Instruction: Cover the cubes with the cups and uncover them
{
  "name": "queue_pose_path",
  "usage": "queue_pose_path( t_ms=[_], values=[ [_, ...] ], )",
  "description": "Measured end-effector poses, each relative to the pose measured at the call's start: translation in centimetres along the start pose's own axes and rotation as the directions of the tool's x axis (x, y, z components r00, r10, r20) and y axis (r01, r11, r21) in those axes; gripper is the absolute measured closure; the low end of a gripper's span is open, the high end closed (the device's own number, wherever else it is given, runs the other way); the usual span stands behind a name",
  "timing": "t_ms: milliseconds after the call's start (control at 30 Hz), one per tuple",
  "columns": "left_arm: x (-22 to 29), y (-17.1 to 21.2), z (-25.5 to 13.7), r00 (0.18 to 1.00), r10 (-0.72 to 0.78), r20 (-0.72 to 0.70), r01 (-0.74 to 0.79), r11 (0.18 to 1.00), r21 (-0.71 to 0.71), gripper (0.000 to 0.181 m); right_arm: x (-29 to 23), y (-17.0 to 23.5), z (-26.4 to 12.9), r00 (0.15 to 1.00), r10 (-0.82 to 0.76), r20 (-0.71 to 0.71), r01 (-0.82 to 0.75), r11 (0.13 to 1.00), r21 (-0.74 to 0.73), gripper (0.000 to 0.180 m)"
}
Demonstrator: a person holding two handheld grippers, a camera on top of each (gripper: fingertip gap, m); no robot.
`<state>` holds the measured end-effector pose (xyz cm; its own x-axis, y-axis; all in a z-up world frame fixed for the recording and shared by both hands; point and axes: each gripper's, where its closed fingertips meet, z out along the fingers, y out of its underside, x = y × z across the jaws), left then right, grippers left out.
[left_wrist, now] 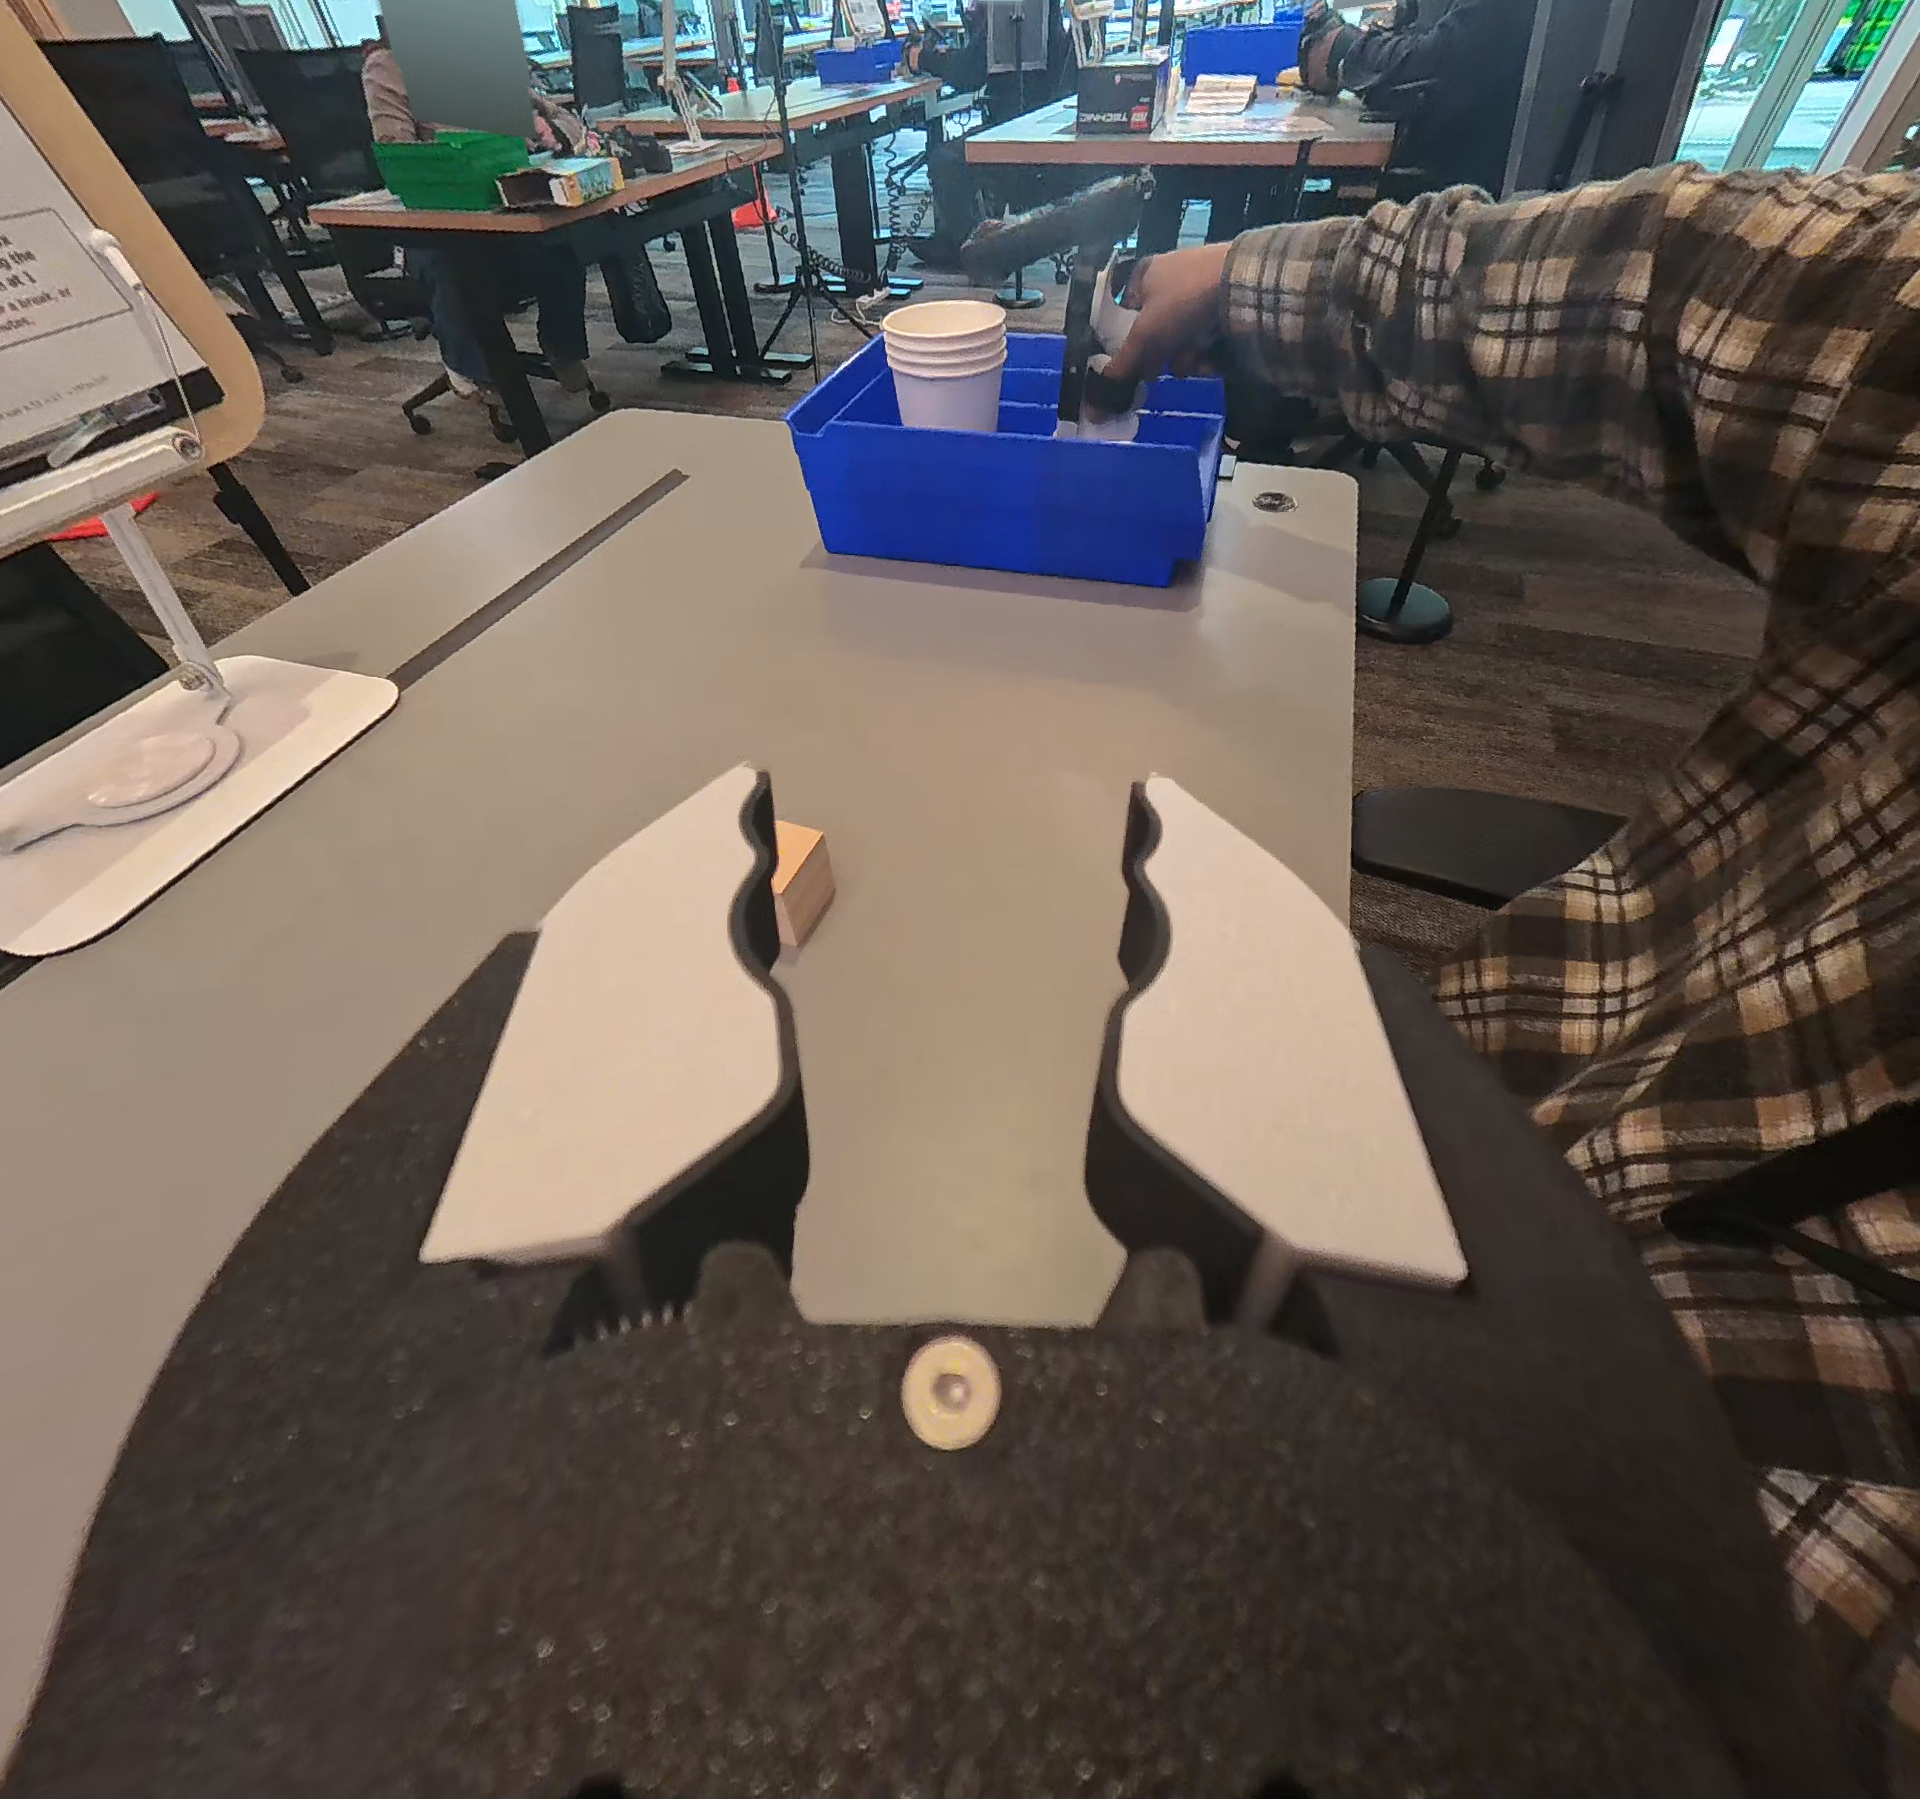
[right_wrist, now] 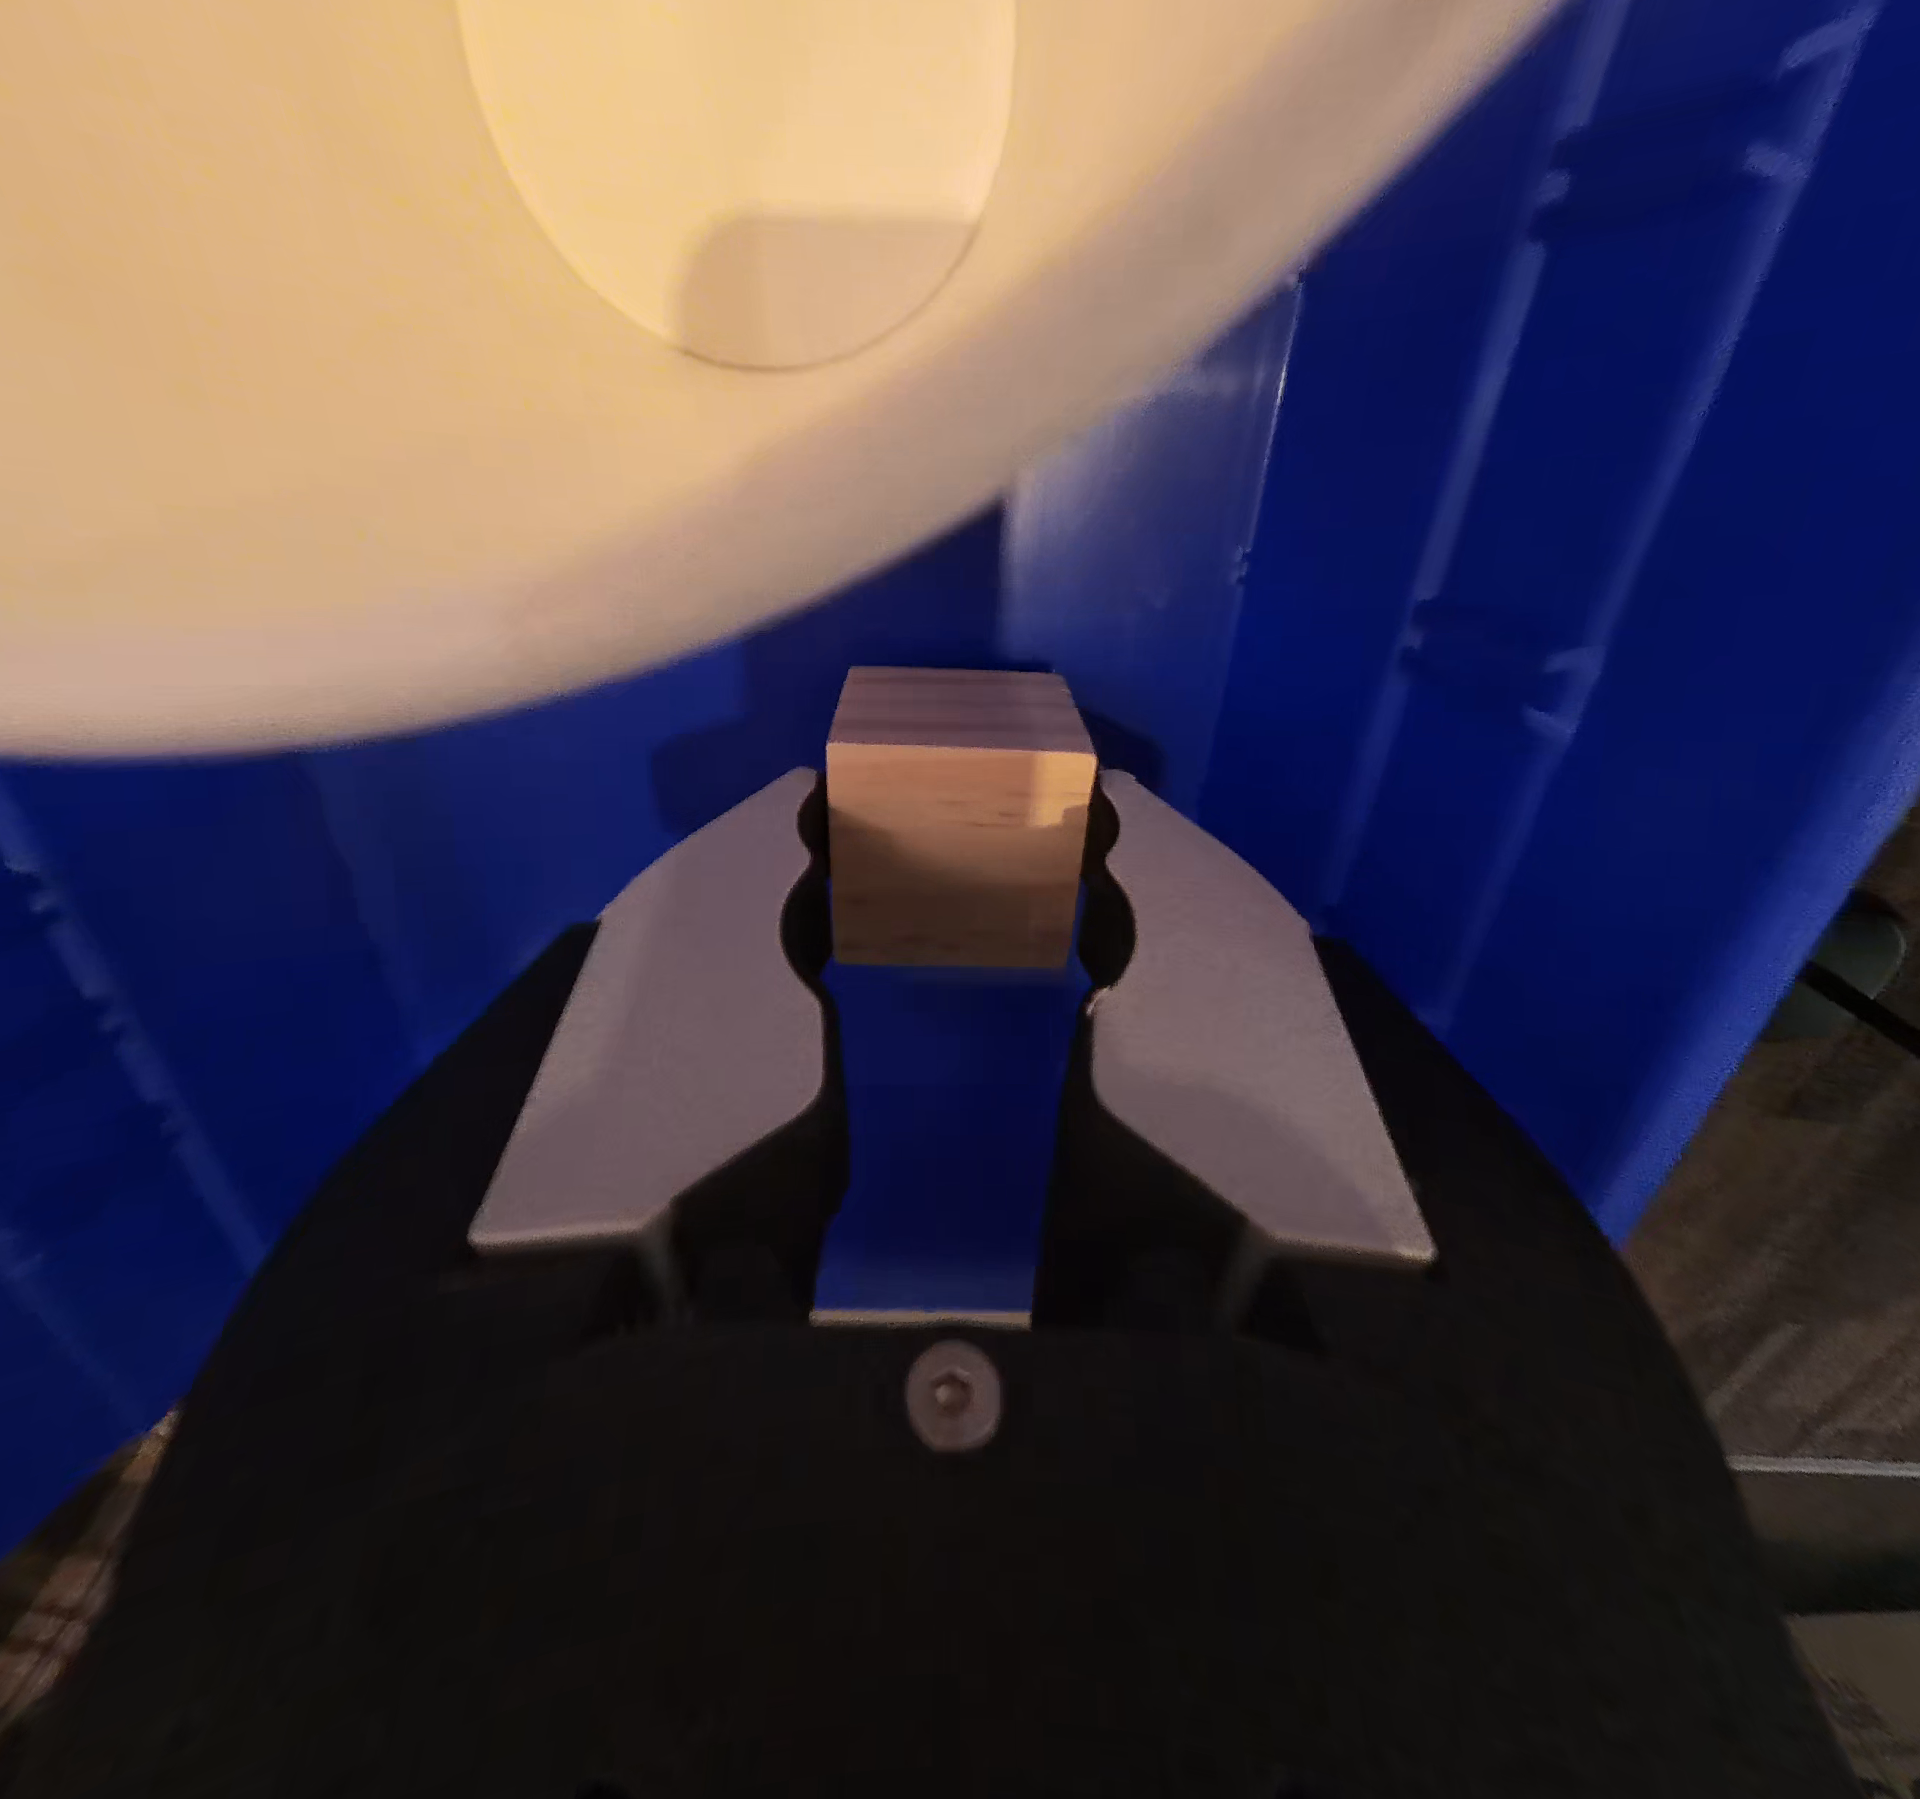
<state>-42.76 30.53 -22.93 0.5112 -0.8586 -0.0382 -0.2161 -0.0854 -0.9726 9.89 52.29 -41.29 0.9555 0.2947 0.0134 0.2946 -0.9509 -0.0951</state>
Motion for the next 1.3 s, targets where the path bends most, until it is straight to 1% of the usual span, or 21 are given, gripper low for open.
queue_pose_path(
  t_ms=[133, 267, 333, 467, 567, 667, 733, 800, 900, 1000, 1100, 1200, 1300],
  values=[
    [0.0, 0.1, 0.1, 1.000, 0.000, 0.000, 0.000, 1.000, -0.003, 0.117, 0.1, 0.1, 0.6, 1.000, -0.010, -0.012, 0.010, 1.000, -0.001, 0.134],
    [0.2, 0.0, 0.1, 1.000, 0.005, -0.001, -0.005, 1.000, -0.004, 0.117, 0.1, -0.3, 0.7, 0.999, -0.039, -0.018, 0.040, 0.998, 0.048, 0.134],
    [0.4, -0.1, 0.0, 1.000, 0.007, -0.002, -0.007, 1.000, -0.002, 0.117, 0.1, -0.6, 0.3, 0.999, -0.049, -0.016, 0.051, 0.995, 0.087, 0.120],
    [0.7, -0.4, -0.2, 1.000, 0.016, -0.005, -0.016, 1.000, 0.004, 0.117, -0.5, -0.6, -1.6, 0.997, -0.072, -0.006, 0.073, 0.988, 0.133, 0.097],
    [1.0, -0.8, -0.5, 1.000, 0.028, -0.002, -0.028, 1.000, 0.013, 0.117, -0.6, -0.2, -4.5, 0.993, -0.099, -0.067, 0.108, 0.983, 0.148, 0.083],
    [1.0, -1.2, -1.2, 0.999, 0.039, 0.013, -0.039, 0.999, 0.020, 0.117, -1.9, -0.5, -9.3, 0.987, -0.122, -0.108, 0.142, 0.969, 0.200, 0.075],
    [0.8, -1.5, -1.8, 0.999, 0.042, 0.029, -0.043, 0.999, 0.027, 0.117, -3.8, -1.1, -12.9, 0.975, -0.173, -0.140, 0.203, 0.949, 0.241, 0.073],
    [0.6, -1.9, -2.5, 0.998, 0.038, 0.044, -0.040, 0.998, 0.038, 0.117, -7.0, -2.2, -16.0, 0.950, -0.267, -0.162, 0.303, 0.912, 0.277, 0.076],
    [0.3, -2.4, -3.7, 0.997, 0.035, 0.068, -0.039, 0.997, 0.059, 0.117, -13.9, -3.8, -18.4, 0.869, -0.462, -0.175, 0.494, 0.820, 0.289, 0.080],
    [0.1, -2.9, -4.9, 0.995, 0.039, 0.091, -0.046, 0.996, 0.074, 0.117, -21.5, -5.3, -18.0, 0.728, -0.658, -0.191, 0.684, 0.681, 0.262, 0.082],
    [0.0, -3.1, -5.9, 0.992, 0.050, 0.116, -0.060, 0.995, 0.077, 0.117, -28.5, -6.3, -15.5, 0.561, -0.805, -0.192, 0.825, 0.525, 0.210, 0.084],
    [0.0, -3.6, -6.9, 0.989, 0.062, 0.131, -0.074, 0.993, 0.092, 0.117, -34.6, -7.0, -12.2, 0.393, -0.903, -0.175, 0.916, 0.367, 0.163, 0.088],
    [-0.2, -3.9, -7.5, 0.988, 0.066, 0.141, -0.081, 0.991, 0.106, 0.117, -39.5, -7.1, -9.2, 0.279, -0.953, -0.115, 0.955, 0.263, 0.136, 0.090]
  ],
)
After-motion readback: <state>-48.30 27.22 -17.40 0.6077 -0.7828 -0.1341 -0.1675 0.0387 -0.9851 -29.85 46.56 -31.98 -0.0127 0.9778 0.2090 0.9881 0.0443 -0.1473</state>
